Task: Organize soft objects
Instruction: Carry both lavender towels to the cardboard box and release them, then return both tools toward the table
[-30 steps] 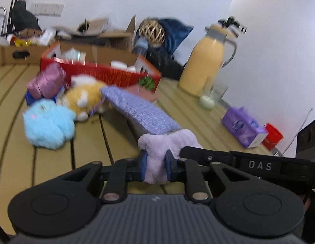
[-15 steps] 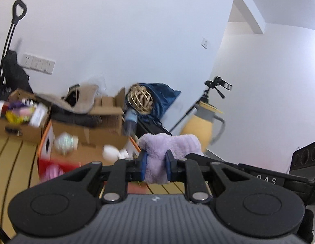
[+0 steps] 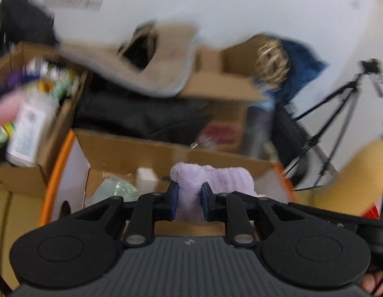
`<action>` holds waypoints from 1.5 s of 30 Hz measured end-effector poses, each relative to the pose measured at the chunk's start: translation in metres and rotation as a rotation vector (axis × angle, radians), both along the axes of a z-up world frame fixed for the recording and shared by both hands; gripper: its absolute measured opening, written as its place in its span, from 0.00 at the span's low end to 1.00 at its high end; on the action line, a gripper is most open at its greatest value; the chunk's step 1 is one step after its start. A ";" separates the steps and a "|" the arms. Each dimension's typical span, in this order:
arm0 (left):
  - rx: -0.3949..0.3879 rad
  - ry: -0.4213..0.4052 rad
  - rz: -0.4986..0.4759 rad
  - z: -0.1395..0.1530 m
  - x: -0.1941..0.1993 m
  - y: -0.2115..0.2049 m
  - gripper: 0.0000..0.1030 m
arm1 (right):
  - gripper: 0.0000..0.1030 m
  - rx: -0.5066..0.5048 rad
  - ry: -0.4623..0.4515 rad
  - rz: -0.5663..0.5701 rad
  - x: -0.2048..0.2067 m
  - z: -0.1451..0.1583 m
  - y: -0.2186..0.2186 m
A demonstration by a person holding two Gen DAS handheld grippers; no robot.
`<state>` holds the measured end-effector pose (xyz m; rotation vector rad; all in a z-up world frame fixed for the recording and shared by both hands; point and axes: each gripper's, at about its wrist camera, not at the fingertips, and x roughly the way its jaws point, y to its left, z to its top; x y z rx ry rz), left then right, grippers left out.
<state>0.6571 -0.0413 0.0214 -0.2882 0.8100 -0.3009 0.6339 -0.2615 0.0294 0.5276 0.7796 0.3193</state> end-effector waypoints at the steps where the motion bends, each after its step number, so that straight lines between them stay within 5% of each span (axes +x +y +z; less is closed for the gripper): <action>1: 0.008 0.027 0.003 -0.011 0.011 0.000 0.19 | 0.27 -0.012 0.024 -0.006 0.015 -0.010 0.004; 5: 0.065 0.092 0.020 -0.031 0.036 -0.001 0.24 | 0.26 -0.055 0.110 -0.038 0.053 -0.042 0.013; 10: 0.092 0.064 0.019 -0.027 0.032 0.002 0.46 | 0.37 -0.118 0.149 -0.081 0.065 -0.056 0.011; 14: 0.106 -0.010 0.004 0.003 0.013 0.000 0.54 | 0.44 -0.135 0.118 -0.074 0.052 -0.036 0.006; 20: 0.134 -0.126 -0.015 0.074 -0.050 0.003 0.61 | 0.51 -0.177 0.014 -0.061 0.002 0.034 -0.006; 26: 0.186 -0.205 -0.013 0.122 -0.134 0.020 0.64 | 0.57 -0.257 -0.088 -0.057 -0.083 0.104 -0.022; 32: 0.240 -0.339 0.019 0.137 -0.242 0.036 0.71 | 0.68 -0.323 -0.199 -0.037 -0.182 0.133 -0.032; 38: 0.307 -0.572 0.100 0.113 -0.383 0.041 0.84 | 0.74 -0.294 -0.350 0.016 -0.307 0.124 -0.036; 42: 0.275 -0.629 0.162 0.090 -0.468 0.047 0.94 | 0.83 -0.309 -0.489 0.029 -0.393 0.106 -0.034; 45: 0.325 -0.710 0.189 0.068 -0.529 0.045 1.00 | 0.85 -0.269 -0.522 0.034 -0.448 0.088 -0.036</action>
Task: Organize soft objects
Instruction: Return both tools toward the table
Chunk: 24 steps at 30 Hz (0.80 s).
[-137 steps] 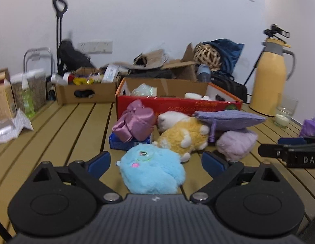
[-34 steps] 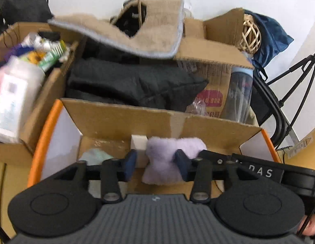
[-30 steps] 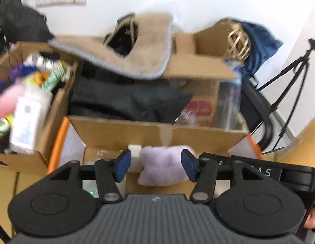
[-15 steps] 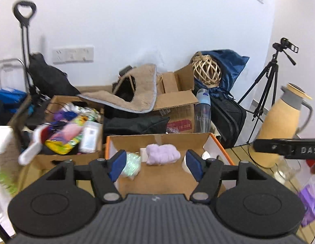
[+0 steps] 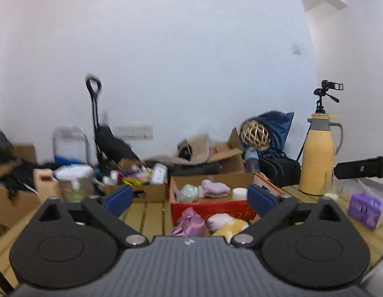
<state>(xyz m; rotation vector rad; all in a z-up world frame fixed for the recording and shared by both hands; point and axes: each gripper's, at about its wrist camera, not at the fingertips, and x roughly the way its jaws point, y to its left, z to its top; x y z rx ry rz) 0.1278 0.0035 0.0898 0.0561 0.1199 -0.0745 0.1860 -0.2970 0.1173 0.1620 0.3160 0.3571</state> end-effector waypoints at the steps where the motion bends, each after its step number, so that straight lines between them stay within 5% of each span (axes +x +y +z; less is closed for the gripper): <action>1: 0.011 -0.018 0.015 -0.007 -0.018 -0.001 1.00 | 0.85 -0.017 -0.009 0.007 -0.014 -0.005 0.002; 7: -0.085 0.080 -0.015 -0.044 -0.077 0.002 1.00 | 1.00 -0.097 -0.129 -0.079 -0.115 -0.056 0.017; 10: -0.036 0.089 -0.019 -0.052 -0.077 0.000 1.00 | 1.00 -0.074 -0.086 -0.102 -0.137 -0.085 0.023; 19: -0.048 0.142 -0.016 -0.066 -0.050 0.000 1.00 | 0.97 -0.091 -0.009 -0.078 -0.126 -0.109 0.031; 24: -0.052 0.220 -0.049 -0.083 -0.013 -0.008 1.00 | 0.86 -0.076 0.091 -0.094 -0.092 -0.129 0.026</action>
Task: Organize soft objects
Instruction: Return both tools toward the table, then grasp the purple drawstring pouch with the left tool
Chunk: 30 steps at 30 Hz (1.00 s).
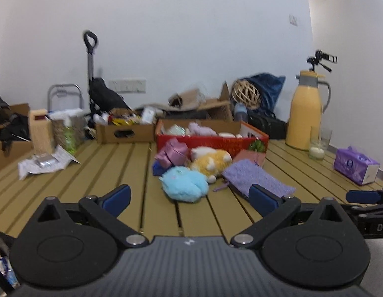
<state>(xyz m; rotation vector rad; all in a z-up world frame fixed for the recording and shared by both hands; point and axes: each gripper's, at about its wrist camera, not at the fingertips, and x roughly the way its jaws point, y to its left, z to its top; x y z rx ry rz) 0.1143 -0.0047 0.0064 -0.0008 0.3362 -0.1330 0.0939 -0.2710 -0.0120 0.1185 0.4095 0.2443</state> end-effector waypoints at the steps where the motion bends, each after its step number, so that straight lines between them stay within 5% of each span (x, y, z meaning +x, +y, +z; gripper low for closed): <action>1: -0.005 0.018 -0.012 -0.004 0.010 -0.004 1.00 | 0.86 0.005 0.015 -0.006 0.008 -0.003 -0.002; 5: -0.039 0.094 -0.075 -0.016 0.048 -0.017 0.99 | 0.77 0.014 0.053 -0.033 0.043 -0.012 -0.011; 12: -0.103 0.183 -0.149 -0.030 0.123 -0.046 0.73 | 0.70 0.040 0.121 0.001 0.105 -0.026 -0.018; 19: -0.168 0.285 -0.183 -0.039 0.200 -0.063 0.72 | 0.68 0.083 0.183 0.022 0.153 -0.041 -0.021; 24: -0.247 0.370 -0.198 -0.049 0.237 -0.064 0.69 | 0.48 0.103 0.201 0.050 0.171 -0.045 -0.026; 26: -0.275 0.385 -0.200 -0.054 0.243 -0.064 0.62 | 0.48 0.105 0.211 0.060 0.176 -0.048 -0.027; 28: -0.282 0.375 -0.219 -0.057 0.244 -0.064 0.31 | 0.43 0.111 0.220 0.063 0.179 -0.052 -0.029; 30: -0.322 0.394 -0.266 -0.060 0.247 -0.062 0.13 | 0.33 0.105 0.217 0.066 0.180 -0.055 -0.027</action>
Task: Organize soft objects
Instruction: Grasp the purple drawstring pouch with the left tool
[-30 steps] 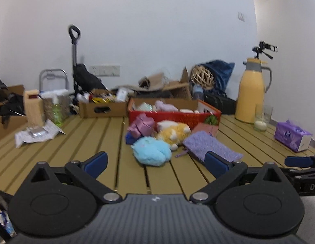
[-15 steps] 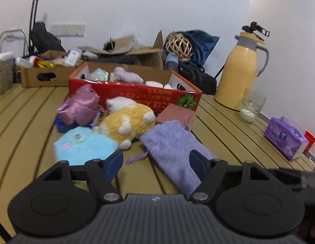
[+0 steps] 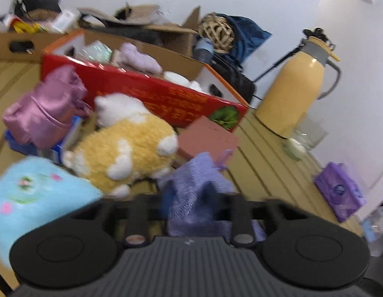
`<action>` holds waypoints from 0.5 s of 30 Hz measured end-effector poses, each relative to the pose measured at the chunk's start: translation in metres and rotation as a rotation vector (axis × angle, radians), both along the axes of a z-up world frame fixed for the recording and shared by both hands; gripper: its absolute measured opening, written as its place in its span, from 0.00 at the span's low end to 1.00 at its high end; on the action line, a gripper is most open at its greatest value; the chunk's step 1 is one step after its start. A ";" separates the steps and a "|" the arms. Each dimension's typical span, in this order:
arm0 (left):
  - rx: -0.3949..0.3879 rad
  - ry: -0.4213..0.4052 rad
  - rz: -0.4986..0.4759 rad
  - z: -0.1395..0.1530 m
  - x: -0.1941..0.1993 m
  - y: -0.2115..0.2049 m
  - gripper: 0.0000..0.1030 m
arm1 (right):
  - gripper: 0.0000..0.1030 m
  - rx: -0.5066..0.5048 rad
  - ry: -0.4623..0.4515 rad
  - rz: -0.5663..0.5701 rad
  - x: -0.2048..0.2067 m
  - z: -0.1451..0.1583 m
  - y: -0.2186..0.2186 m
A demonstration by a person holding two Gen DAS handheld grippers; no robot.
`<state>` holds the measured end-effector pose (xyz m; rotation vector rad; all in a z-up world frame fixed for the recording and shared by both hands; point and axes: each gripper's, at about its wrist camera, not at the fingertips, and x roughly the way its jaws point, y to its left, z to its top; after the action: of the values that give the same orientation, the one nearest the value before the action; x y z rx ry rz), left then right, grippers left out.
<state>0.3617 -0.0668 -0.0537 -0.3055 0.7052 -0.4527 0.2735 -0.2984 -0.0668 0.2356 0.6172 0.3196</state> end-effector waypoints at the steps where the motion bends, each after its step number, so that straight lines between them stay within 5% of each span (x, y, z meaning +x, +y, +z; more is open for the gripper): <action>1: -0.018 0.007 -0.006 -0.001 0.000 0.001 0.10 | 0.29 -0.017 -0.008 0.001 -0.002 0.000 0.002; 3: -0.008 -0.012 -0.002 0.002 -0.005 0.000 0.07 | 0.10 -0.031 -0.013 0.017 -0.003 0.000 0.004; 15: -0.020 -0.151 0.017 0.050 -0.057 0.011 0.07 | 0.07 -0.033 -0.088 0.026 -0.032 0.033 0.003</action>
<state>0.3050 -0.0555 -0.0041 -0.2929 0.5509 -0.4617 0.2416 -0.2952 -0.0338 0.1811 0.5383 0.3424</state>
